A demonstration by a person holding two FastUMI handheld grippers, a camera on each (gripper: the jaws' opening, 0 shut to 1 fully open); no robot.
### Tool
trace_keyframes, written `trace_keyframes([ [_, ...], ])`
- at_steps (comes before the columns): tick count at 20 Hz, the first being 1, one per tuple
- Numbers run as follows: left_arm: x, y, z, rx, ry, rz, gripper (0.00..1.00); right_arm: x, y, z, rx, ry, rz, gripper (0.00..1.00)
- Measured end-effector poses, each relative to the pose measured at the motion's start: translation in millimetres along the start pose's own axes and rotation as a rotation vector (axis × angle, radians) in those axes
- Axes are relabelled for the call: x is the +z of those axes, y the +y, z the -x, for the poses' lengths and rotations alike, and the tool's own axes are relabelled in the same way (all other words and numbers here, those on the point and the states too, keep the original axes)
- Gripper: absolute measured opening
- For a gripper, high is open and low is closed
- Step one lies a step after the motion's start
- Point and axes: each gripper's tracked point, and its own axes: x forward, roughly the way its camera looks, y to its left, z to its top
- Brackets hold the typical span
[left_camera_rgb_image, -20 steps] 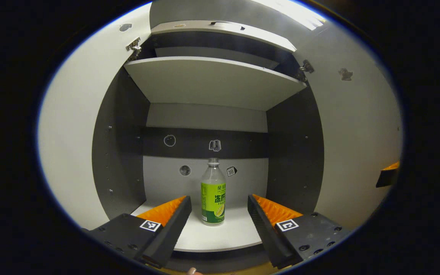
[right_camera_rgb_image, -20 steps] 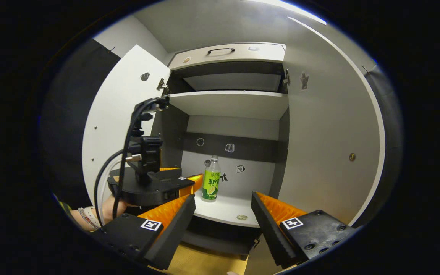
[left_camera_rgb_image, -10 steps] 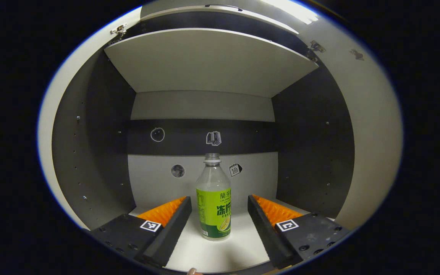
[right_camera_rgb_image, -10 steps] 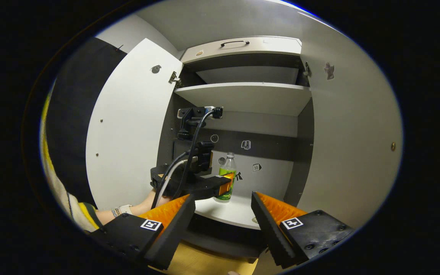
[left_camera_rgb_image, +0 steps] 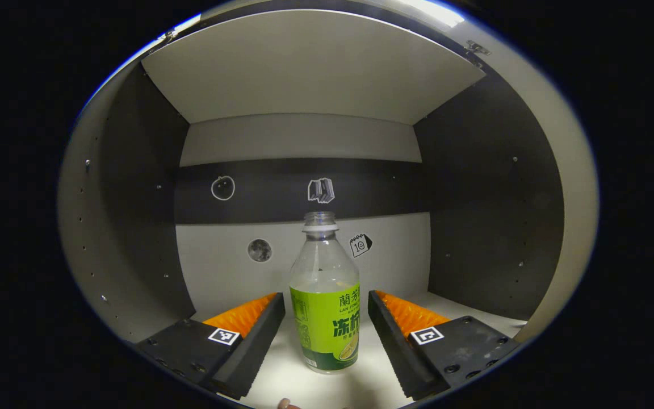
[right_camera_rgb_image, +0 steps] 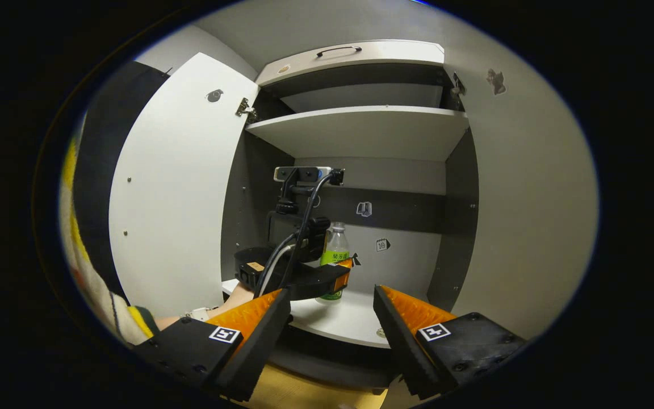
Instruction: Grasp the bottle in the cabinet with the left hand and place it on the coaster, then close the right door with the right hand and the left door with the left hand.
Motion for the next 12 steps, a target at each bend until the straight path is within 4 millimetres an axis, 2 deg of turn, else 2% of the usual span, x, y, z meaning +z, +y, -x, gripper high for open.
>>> trace_keyframes([
  [6,-4.6,0.0,-25.8,-0.003,0.008,-0.032,0.93,-7.2,-10.5,-16.0,-0.017,0.026,0.000,0.98],
  [7,-3.6,-0.8,-26.7,-0.006,0.008,-0.033,0.91,-9.5,-11.6,-18.4,-0.019,0.032,-0.005,0.98],
  [8,-4.0,-2.7,-26.5,-0.017,0.004,-0.022,0.81,-10.7,-12.8,-20.8,-0.023,0.035,-0.010,0.98],
  [10,-2.5,-8.8,-22.6,-0.039,-0.006,0.035,0.78,-12.0,-14.9,-24.3,-0.031,0.036,-0.015,0.98],
  [12,3.2,-5.6,-16.1,-0.038,-0.028,0.086,0.77,-12.9,-14.8,-23.2,-0.035,0.038,-0.013,0.98],
])
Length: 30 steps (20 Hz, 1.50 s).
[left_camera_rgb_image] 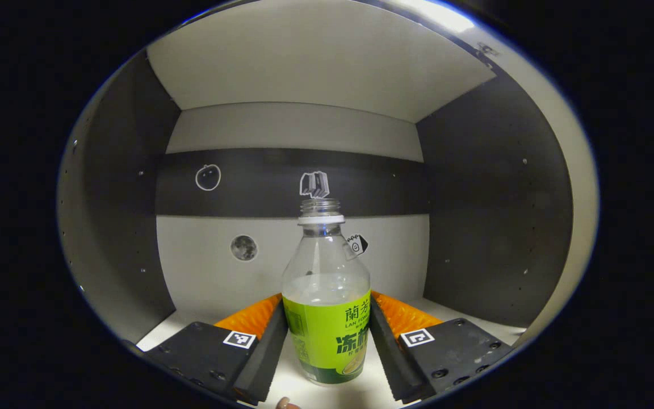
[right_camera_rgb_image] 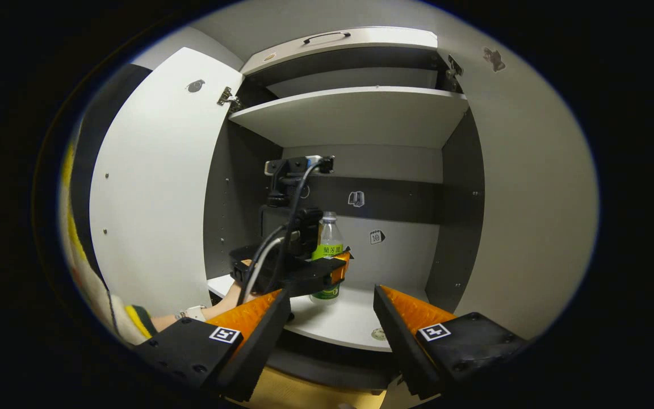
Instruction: Grasp the bottle in the cabinet with the left hand and place it on the coaster, then close the right door with the right hand and the left door with the left hand.
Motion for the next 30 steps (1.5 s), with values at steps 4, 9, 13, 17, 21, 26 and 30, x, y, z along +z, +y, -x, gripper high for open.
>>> trace_keyframes([
  [4,17.7,12.3,26.1,0.036,-0.032,0.000,0.78,11.3,3.4,13.2,-0.013,-0.025,0.018,0.98],
  [9,37.7,14.3,75.6,0.060,-0.080,-0.045,0.77,25.3,9.2,41.0,-0.038,-0.064,0.055,0.98],
  [13,44.0,8.9,124.7,0.046,-0.094,-0.081,0.77,25.3,13.0,67.1,-0.078,-0.059,0.056,0.98],
  [17,37.9,-0.1,176.6,0.019,-0.072,-0.057,0.78,23.6,18.9,107.3,-0.132,-0.053,0.070,0.98],
  [21,26.6,-18.4,226.0,-0.030,-0.063,-0.020,0.77,21.3,16.7,152.2,-0.202,-0.036,0.093,0.98],
  [26,8.4,-54.5,284.9,-0.095,-0.093,-0.007,0.77,10.2,-2.2,202.5,-0.293,-0.003,0.122,0.98],
  [30,-17.5,-82.2,324.0,-0.120,-0.067,-0.050,0.77,1.7,-11.8,216.9,-0.284,0.019,0.106,0.98],
])
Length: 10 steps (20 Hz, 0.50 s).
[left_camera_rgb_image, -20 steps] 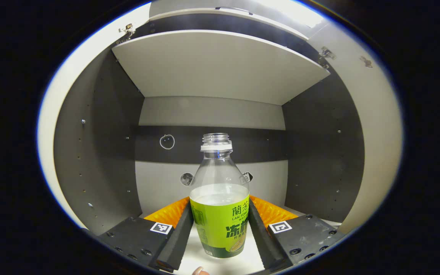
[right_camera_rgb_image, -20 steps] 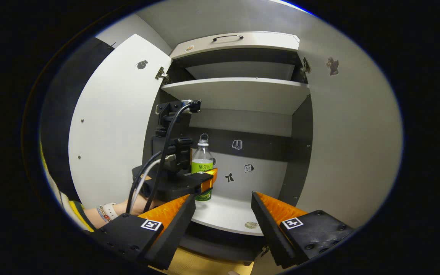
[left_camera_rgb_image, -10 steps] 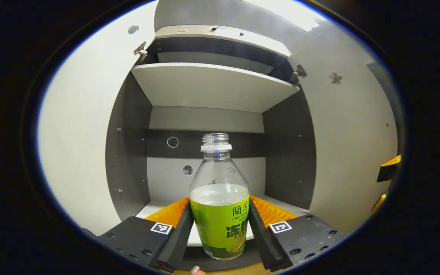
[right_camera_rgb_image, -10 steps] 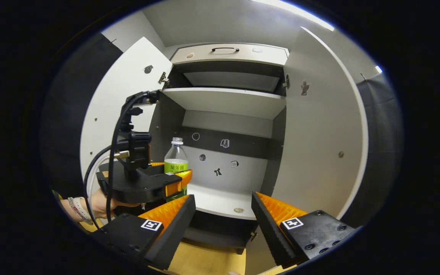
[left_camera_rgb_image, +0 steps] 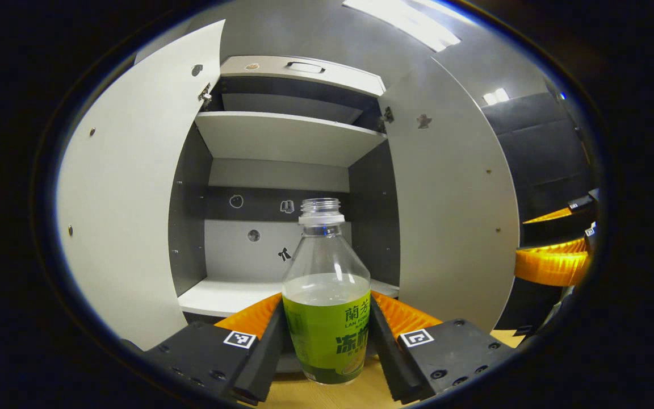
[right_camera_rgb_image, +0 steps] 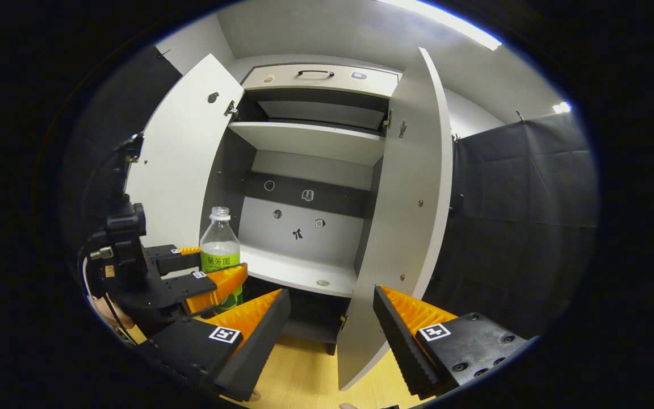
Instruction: Grasp the bottle in the cabinet with the left hand and place it on the coaster, then close the right door with the right hand and the left door with the left hand.
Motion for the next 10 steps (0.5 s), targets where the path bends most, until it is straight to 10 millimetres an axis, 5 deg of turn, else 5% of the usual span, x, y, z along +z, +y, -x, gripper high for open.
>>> trace_keyframes([
  [7,-34.7,-49.3,69.6,0.068,0.003,-0.010,0.77,-18.3,-16.5,13.7,0.119,0.039,-0.047,0.98],
  [10,-67.7,-71.3,91.5,0.098,0.038,0.005,0.77,-36.8,-25.8,22.3,0.156,0.073,-0.038,0.98],
])
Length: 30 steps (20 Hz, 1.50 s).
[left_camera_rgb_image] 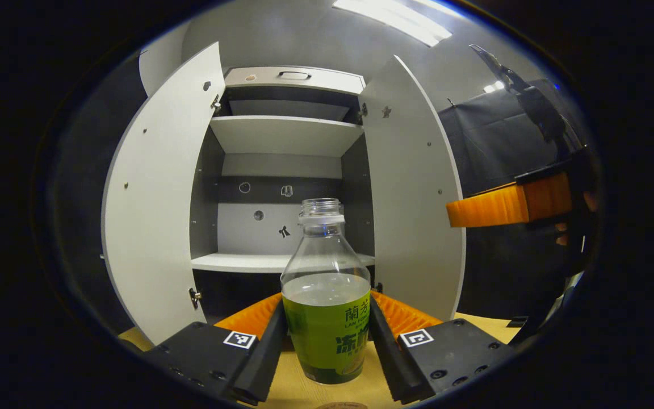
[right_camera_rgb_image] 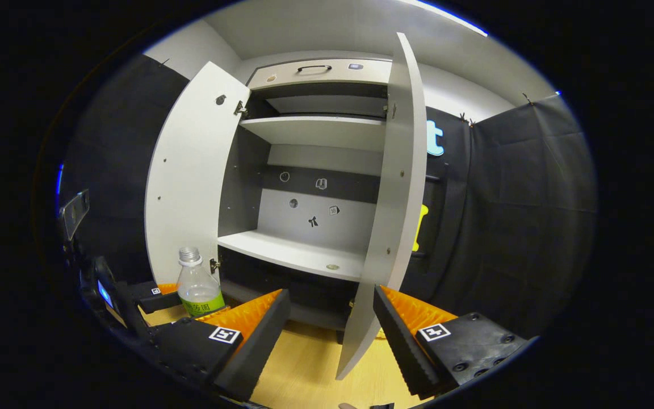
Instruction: Grasp the bottle in the cabinet with the left hand and place it on the coaster, then close the right door with the right hand and the left door with the left hand.
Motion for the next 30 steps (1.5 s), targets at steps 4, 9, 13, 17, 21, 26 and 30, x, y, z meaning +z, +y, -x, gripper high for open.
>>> trace_keyframes([
  [4,-62.5,-8.8,20.3,0.056,0.074,0.001,0.77,-31.0,-1.9,13.5,0.052,0.055,0.012,0.98],
  [9,-127.8,-3.1,31.9,0.118,0.107,0.017,0.77,-73.5,9.5,20.4,0.103,0.096,0.014,0.98],
  [13,-158.4,-5.8,33.2,0.132,0.105,-0.006,0.78,-111.9,30.1,29.1,0.175,0.151,0.020,0.98],
  [17,-177.8,-13.5,29.8,0.126,0.106,-0.032,0.77,-133.9,49.5,32.5,0.242,0.190,-0.017,0.98],
  [21,-191.9,-14.7,30.6,0.139,0.126,-0.046,0.77,-137.5,49.2,29.7,0.261,0.200,-0.042,0.98],
  [26,-193.7,-12.7,31.2,0.156,0.106,-0.031,0.79,-141.1,41.3,29.9,0.265,0.211,-0.049,0.98],
  [30,-200.1,-11.8,28.5,0.173,0.147,-0.067,0.82,-146.1,35.8,32.1,0.271,0.222,-0.024,0.98],
])
